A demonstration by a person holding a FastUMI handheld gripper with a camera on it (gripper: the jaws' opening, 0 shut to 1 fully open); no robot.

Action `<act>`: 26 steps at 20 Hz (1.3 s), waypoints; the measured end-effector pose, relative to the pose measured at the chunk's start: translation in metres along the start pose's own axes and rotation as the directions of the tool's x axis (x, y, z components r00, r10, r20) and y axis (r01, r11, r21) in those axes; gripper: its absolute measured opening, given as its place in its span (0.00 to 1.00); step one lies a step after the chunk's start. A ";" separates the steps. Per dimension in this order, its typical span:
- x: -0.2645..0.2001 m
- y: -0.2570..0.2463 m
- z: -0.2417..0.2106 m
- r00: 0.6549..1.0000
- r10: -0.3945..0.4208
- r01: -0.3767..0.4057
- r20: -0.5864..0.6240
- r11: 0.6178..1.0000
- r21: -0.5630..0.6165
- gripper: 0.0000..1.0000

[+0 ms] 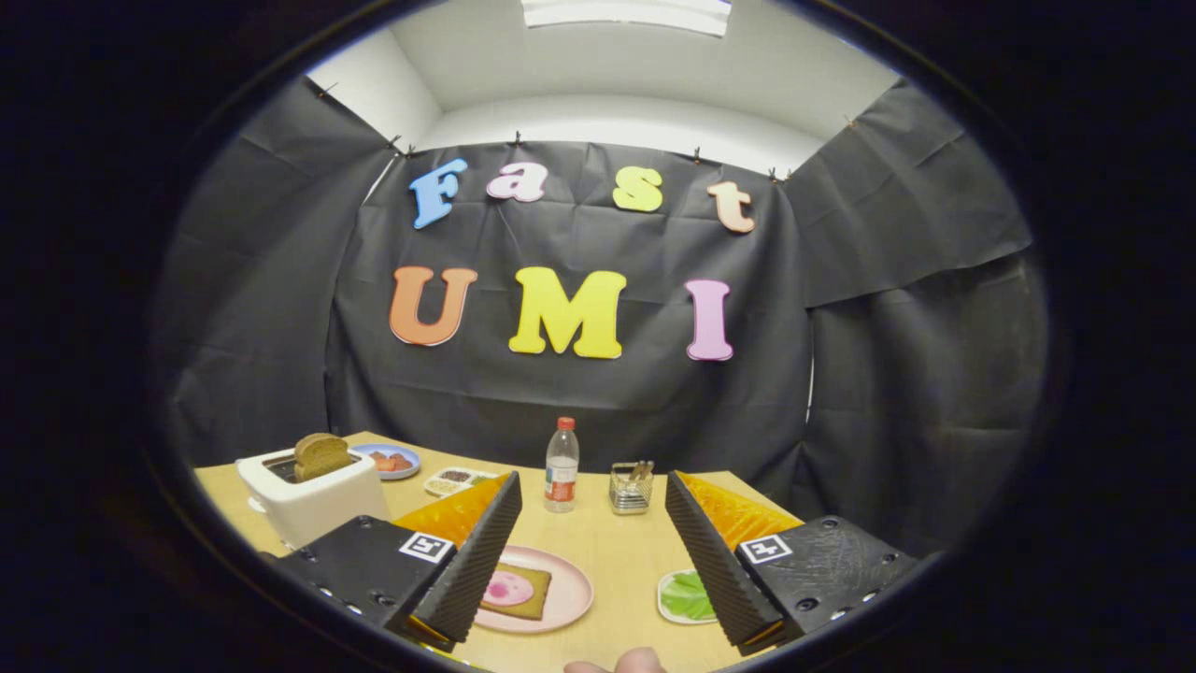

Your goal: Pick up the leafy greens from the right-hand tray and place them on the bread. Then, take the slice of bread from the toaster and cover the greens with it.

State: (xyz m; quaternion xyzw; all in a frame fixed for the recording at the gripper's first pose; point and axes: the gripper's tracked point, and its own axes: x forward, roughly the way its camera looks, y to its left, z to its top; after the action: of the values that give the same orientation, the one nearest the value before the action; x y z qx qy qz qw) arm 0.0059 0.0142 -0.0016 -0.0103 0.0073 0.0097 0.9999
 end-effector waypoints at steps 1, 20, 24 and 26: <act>0.000 0.001 0.001 1.000 0.001 -0.001 0.002 1.000 -0.003 0.95; 0.000 -0.046 -0.011 0.999 -0.031 0.031 -0.019 0.999 -0.014 0.95; 0.004 -0.086 -0.035 0.993 -0.061 0.064 -0.097 0.998 0.027 0.95; 0.009 -0.113 -0.050 0.986 -0.081 0.089 -0.146 0.994 0.055 0.95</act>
State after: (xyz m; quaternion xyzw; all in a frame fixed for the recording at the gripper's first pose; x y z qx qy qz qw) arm 0.0160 -0.0992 -0.0496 0.0193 0.0794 -0.0339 0.9961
